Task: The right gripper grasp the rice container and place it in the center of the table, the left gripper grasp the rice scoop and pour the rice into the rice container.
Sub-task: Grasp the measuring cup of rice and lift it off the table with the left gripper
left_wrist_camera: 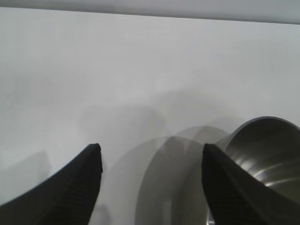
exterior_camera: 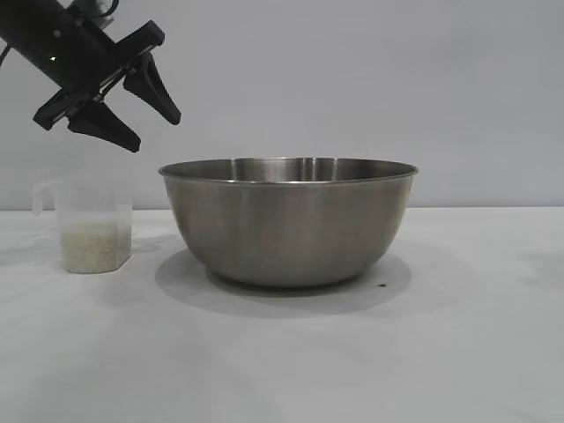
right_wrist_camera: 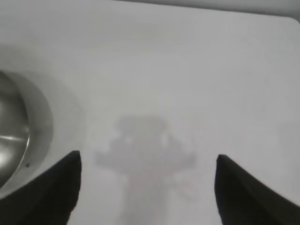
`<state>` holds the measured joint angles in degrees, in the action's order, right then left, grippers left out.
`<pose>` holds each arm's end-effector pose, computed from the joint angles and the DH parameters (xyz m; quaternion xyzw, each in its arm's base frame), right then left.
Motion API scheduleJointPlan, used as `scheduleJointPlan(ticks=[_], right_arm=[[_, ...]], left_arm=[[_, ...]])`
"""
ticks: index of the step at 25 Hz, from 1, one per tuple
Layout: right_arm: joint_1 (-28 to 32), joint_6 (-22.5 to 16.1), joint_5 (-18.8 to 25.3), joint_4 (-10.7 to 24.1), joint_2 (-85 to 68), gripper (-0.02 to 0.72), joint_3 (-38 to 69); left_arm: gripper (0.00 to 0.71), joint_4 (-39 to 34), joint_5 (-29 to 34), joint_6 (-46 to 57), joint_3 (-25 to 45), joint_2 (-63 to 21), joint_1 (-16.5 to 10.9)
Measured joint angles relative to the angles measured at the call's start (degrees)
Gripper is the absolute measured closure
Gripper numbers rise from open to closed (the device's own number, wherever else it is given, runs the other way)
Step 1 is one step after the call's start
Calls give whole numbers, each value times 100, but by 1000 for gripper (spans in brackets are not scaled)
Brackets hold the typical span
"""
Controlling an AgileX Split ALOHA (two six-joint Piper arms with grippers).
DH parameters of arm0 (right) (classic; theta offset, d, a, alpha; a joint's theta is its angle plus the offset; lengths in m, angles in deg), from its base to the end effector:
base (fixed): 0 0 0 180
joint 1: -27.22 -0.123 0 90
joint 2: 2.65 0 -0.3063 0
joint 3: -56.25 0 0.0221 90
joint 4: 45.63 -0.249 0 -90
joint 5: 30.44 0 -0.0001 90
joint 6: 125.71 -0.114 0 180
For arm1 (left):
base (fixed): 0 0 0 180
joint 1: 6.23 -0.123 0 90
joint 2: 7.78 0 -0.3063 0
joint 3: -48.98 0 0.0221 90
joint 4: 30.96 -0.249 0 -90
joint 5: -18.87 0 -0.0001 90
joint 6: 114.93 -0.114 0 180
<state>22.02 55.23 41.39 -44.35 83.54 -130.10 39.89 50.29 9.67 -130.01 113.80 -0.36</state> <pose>0.2739 0.0225 0.3939 -0.0527 0.9681 -0.0020 0.2449 0.4454 -0.1023 0.1996 0.0484 0.8942 -0.2916 0.3363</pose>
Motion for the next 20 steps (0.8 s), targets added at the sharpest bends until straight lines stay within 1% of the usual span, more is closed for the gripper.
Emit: scheduleJointPlan(ticks=[11, 20], right_arm=[[23, -3, 28, 12, -3322, 162, 2882], [23, -12, -396, 12, -6065, 162, 4895]], left_arm=[[312, -25, 0, 0, 0, 0, 0], [312, -139, 0, 0, 0, 0, 0]])
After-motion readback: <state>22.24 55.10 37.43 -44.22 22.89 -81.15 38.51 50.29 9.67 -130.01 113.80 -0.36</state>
